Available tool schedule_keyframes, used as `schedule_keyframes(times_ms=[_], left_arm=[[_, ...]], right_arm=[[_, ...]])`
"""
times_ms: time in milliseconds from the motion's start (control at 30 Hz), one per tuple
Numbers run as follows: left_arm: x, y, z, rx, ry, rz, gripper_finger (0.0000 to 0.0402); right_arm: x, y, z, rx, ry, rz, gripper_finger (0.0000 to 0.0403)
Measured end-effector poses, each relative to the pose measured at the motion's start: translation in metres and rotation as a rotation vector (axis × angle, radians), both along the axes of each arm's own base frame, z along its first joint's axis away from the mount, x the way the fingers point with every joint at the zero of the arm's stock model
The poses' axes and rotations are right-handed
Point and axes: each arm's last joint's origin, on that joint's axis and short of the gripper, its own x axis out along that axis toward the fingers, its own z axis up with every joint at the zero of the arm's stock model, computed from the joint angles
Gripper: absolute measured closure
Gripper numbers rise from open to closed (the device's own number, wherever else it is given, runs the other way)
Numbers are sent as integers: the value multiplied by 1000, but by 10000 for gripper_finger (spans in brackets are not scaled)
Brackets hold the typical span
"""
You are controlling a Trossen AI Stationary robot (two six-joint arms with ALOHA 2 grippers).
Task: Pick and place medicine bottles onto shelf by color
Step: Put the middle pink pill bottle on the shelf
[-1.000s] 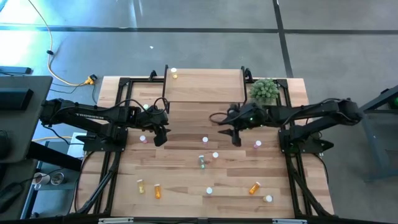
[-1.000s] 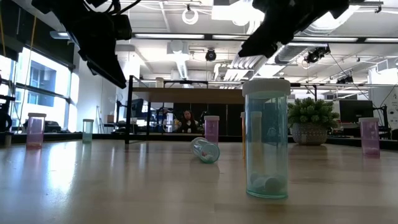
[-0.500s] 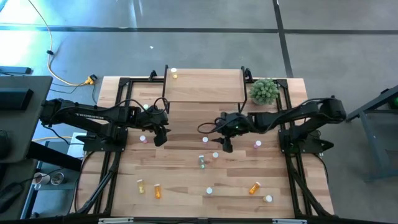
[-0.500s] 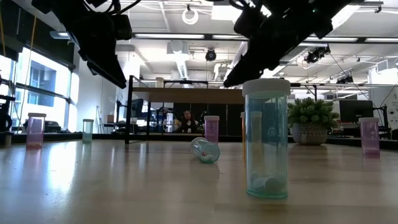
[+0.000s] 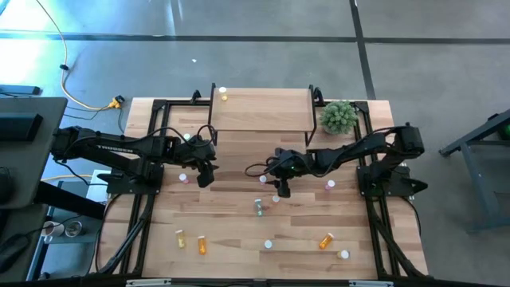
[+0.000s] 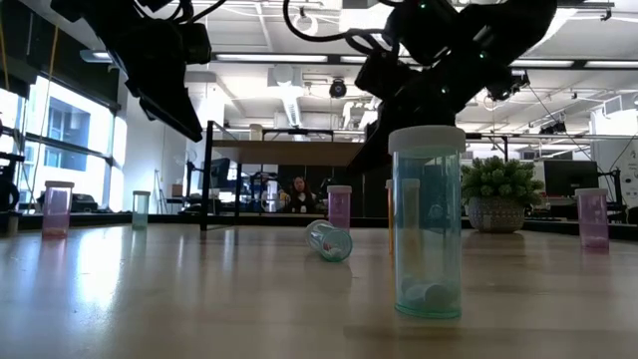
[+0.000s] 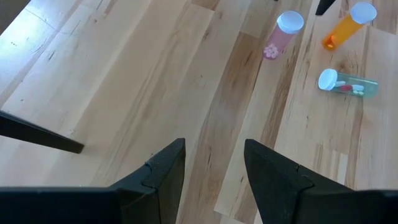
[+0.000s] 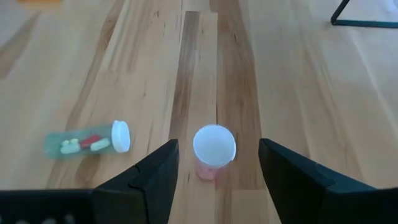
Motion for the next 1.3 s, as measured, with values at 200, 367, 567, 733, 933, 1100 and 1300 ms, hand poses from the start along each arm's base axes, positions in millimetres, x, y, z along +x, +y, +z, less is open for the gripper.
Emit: schedule_keyframes(times_ms=[200,367,567,733,933,1100,1300], left_arm=[[0,0,0,1,-3,0,245],[0,0,0,1,-4,0,245],[1,0,1,2,-8,1,245],[1,0,1,3,-8,1,245],[1,0,1,3,-8,1,245],[1,0,1,3,-7,1,245],[1,0,1,3,-7,1,245]], right_arm=[[3,0,-7,3,1,4,190],[5,1,-14,8,12,10,190],[10,1,-23,16,2,8,190],[11,1,-27,22,14,3,191],[11,1,-27,31,8,-4,218],[11,1,-27,31,8,-4,253],[11,1,-27,37,8,-9,286]])
